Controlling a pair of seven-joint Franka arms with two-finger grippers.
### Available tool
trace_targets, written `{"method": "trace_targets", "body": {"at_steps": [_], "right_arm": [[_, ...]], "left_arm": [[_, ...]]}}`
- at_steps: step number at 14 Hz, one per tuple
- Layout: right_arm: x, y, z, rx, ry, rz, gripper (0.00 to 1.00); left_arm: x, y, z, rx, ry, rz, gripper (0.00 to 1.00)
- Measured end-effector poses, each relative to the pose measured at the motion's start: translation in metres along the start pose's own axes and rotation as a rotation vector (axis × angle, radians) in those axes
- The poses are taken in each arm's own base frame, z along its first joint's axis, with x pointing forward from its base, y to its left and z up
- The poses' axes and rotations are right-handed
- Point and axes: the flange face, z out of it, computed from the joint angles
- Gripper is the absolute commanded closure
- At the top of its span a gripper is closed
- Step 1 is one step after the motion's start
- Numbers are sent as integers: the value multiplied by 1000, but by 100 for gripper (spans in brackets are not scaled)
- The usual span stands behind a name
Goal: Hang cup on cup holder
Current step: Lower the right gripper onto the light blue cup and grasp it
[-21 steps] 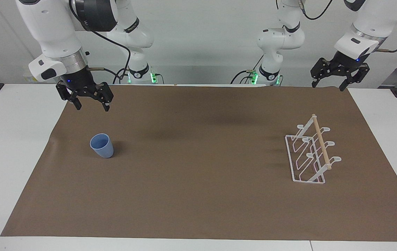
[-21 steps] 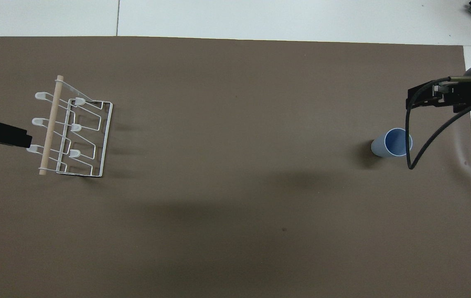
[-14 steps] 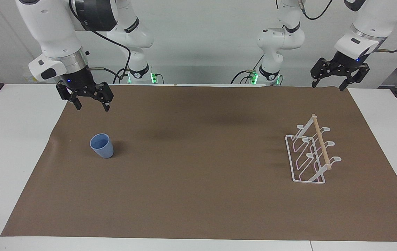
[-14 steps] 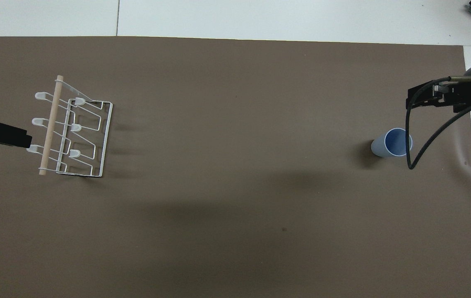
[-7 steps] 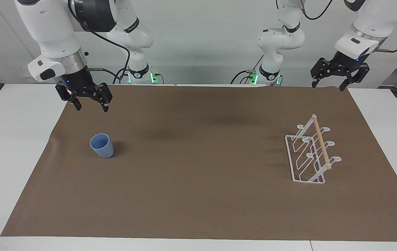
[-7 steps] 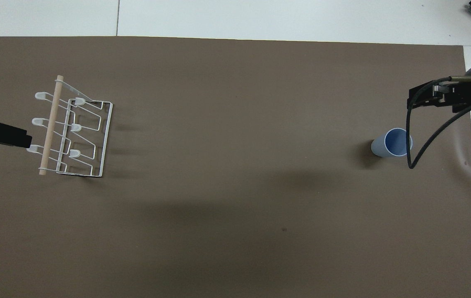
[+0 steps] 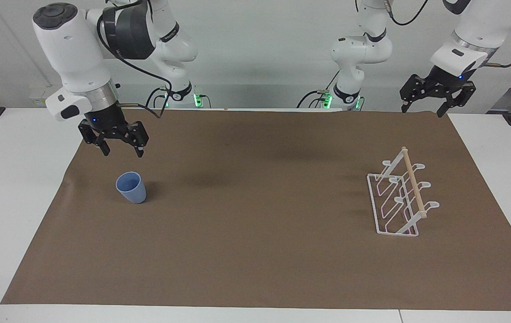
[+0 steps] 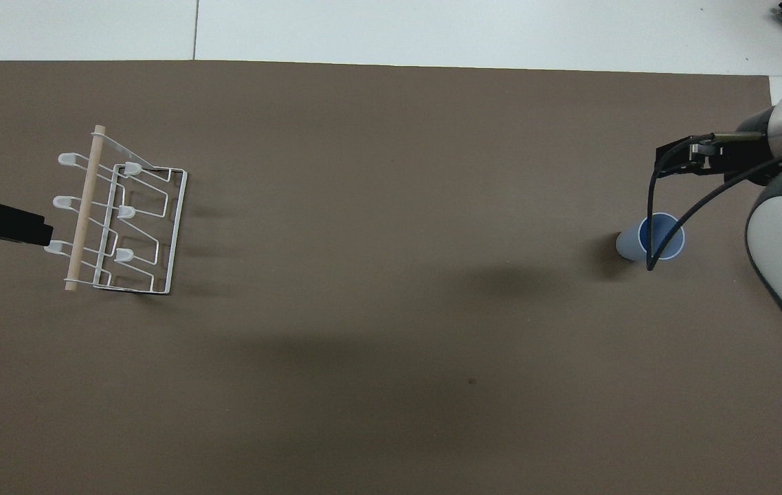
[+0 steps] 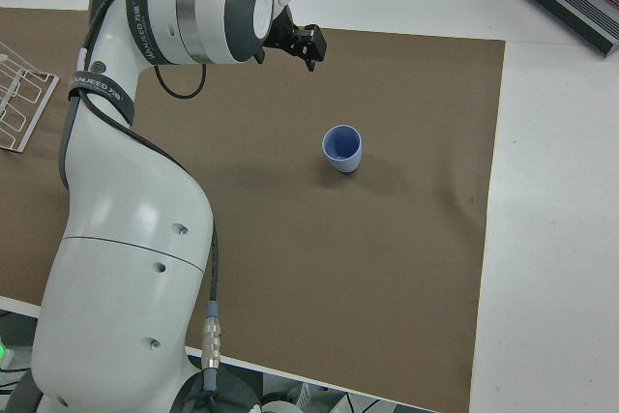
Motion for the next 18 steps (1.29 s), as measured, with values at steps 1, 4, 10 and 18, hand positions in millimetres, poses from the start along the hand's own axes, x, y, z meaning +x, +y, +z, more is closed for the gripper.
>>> {"method": "trace_targets", "body": {"at_steps": [1, 4, 10, 18], "right_arm": [[0, 4, 14, 0, 1, -9, 5], [-5, 37, 66, -5, -10, -45, 9], [-26, 41, 147, 2, -8, -44, 12], [-47, 38, 187, 5, -25, -44, 17]], "left_arm": [[0, 0, 1, 0, -4, 0, 0], [-6, 0, 12, -3, -36, -1, 0], [-11, 1, 15, -3, -41, -1, 0], [-8, 5, 15, 0, -23, -8, 0]]}}
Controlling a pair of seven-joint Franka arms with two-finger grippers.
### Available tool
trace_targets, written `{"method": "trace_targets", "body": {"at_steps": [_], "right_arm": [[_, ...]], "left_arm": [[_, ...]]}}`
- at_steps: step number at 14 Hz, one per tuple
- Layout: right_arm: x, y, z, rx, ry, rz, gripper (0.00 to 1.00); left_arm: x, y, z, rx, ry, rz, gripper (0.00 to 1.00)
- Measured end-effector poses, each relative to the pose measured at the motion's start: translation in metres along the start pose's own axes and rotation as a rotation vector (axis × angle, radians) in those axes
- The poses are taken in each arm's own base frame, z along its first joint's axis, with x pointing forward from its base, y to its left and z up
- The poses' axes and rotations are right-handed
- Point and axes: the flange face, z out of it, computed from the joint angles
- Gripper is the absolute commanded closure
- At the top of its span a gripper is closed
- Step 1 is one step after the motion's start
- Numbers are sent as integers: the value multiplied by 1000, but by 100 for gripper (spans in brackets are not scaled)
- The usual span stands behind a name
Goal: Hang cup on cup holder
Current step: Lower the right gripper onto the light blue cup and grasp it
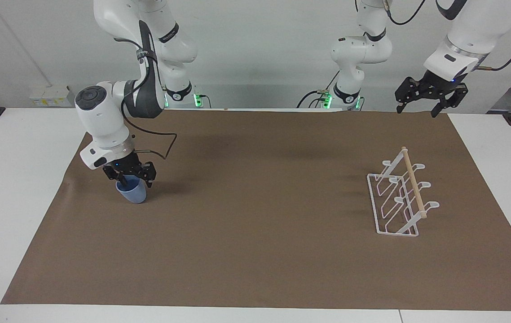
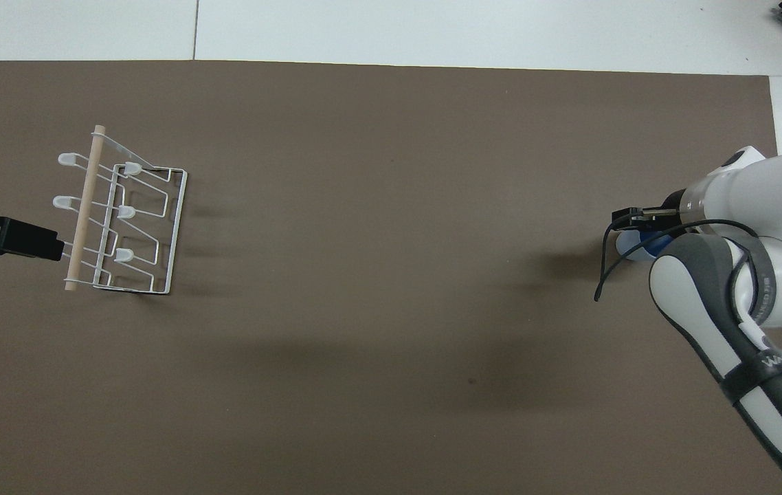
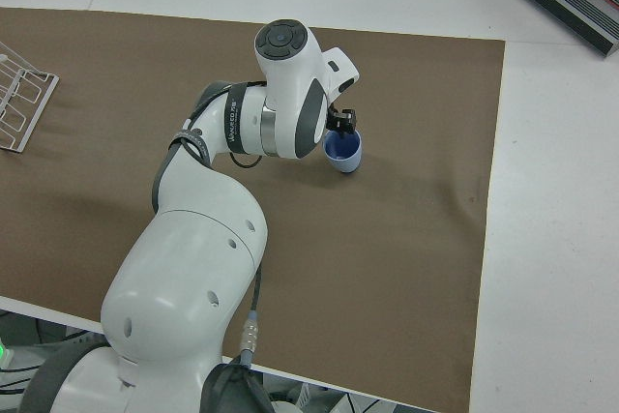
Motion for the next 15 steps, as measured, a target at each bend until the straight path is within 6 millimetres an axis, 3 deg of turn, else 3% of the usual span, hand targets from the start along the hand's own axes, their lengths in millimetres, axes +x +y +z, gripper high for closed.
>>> {"method": "trace_targets", "body": {"at_steps": [3, 9, 12, 13, 15], "right_arm": [[-11, -1, 20, 2, 5, -2, 19], [-14, -1, 24, 2, -2, -2, 23], [-14, -1, 24, 2, -3, -2, 36], [-14, -1, 24, 2, -3, -1, 43], [-14, -1, 24, 2, -4, -1, 68]], "left_arm": [[0, -1, 0, 0, 0, -3, 0], [0, -3, 1, -1, -2, -7, 0], [0, -2, 2, -1, -4, -7, 0], [0, -2, 2, -1, -5, -6, 0], [0, 3, 2, 0, -5, 2, 0]]}}
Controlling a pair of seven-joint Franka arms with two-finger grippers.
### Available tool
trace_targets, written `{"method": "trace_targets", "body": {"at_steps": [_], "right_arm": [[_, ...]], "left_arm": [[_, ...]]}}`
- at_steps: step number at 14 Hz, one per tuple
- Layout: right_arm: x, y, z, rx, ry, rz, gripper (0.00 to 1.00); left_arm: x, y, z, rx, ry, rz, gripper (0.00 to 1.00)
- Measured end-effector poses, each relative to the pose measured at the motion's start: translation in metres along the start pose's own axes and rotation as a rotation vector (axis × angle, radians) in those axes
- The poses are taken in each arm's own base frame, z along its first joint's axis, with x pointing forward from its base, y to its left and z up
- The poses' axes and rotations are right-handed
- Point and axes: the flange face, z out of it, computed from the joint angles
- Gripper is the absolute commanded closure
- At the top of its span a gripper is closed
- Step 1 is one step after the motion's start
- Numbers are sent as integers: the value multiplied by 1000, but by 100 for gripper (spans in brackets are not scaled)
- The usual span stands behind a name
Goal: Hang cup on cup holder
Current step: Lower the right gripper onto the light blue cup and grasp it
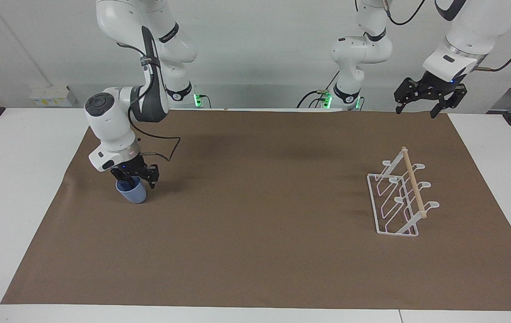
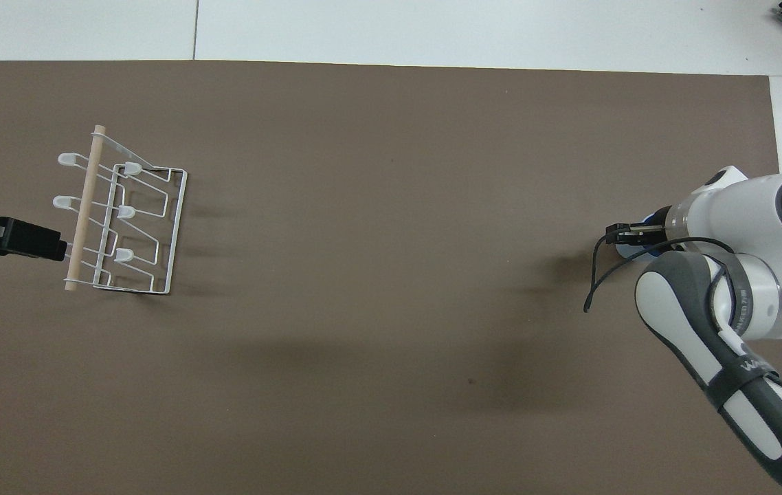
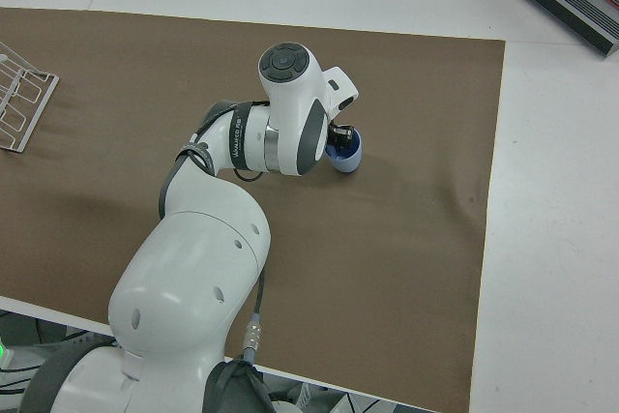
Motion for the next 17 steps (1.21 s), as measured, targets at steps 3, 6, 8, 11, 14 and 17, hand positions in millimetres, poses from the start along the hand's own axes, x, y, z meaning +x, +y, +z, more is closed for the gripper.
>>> {"method": "trace_targets", "body": {"at_steps": [3, 6, 8, 11, 14, 17], "right_arm": [[0, 0, 0, 0, -1, 0, 100], [0, 2, -1, -1, 2, 3, 100], [-1, 2, -1, -1, 1, 4, 100], [-1, 2, -1, -1, 1, 4, 100], [-1, 2, -1, -2, -4, 4, 100], [2, 2, -9, -3, -31, 4, 100]], "left_arm": [[0, 4, 0, 1, 0, 7, 0], [0, 4, 0, 1, 0, 7, 0], [0, 4, 0, 1, 1, 7, 0], [0, 4, 0, 1, 1, 7, 0], [0, 4, 0, 1, 1, 7, 0], [0, 4, 0, 1, 1, 7, 0]]}}
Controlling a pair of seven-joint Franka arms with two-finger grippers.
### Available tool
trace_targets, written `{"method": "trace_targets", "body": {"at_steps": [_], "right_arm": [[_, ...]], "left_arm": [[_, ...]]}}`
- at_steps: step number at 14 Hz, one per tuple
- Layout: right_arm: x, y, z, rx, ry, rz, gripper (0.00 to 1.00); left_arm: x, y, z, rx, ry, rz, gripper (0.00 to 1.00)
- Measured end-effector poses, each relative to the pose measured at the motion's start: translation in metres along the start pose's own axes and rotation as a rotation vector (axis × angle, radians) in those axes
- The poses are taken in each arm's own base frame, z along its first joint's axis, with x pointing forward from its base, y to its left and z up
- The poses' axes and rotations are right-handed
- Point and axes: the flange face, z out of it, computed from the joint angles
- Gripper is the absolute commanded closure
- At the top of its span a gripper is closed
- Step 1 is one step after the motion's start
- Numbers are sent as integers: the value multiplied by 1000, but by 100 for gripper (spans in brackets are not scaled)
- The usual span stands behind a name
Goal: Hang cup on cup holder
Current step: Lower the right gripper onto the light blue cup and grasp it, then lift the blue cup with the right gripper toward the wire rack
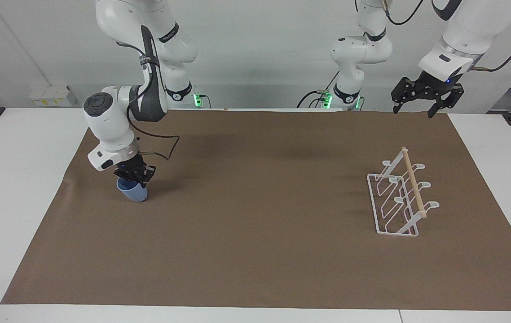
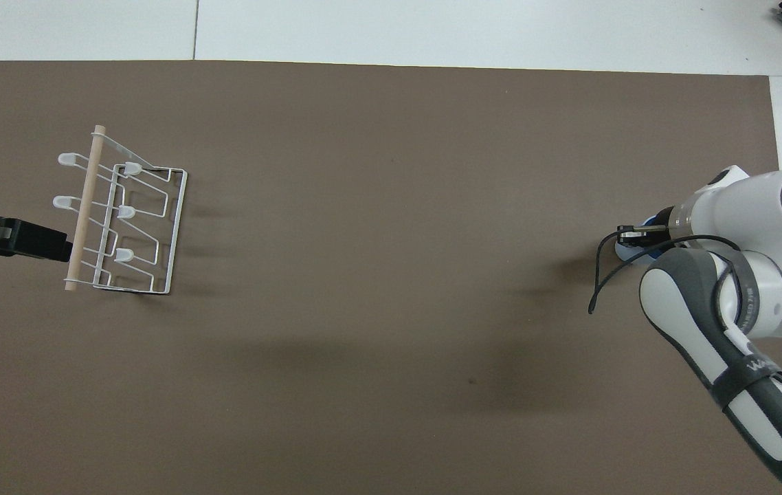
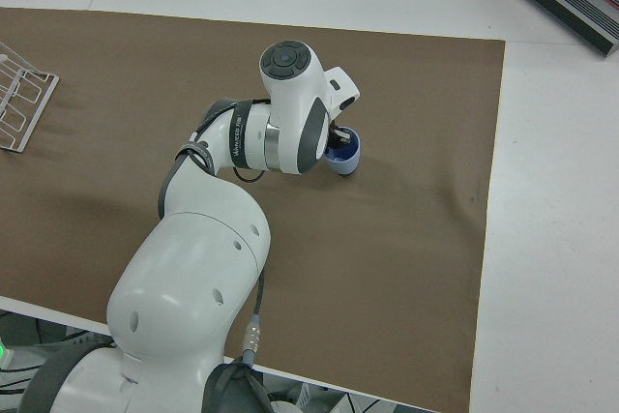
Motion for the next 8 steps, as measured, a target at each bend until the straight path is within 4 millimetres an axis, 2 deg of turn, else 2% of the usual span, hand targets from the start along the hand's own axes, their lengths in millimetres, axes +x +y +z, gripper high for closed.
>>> {"method": "trace_targets", "body": {"at_steps": [1, 3, 5, 8], "right_arm": [[4, 0, -10, -1, -6, 0, 100], [18, -1, -48, -5, -14, 0, 100], [34, -10, -111, -8, 2, -14, 100], [40, -35, -206, -10, 45, -49, 100]], "left_arm": [[0, 0, 0, 0, 0, 0, 0], [0, 0, 0, 0, 0, 0, 0], [0, 0, 0, 0, 0, 0, 0], [0, 0, 0, 0, 0, 0, 0]]}}
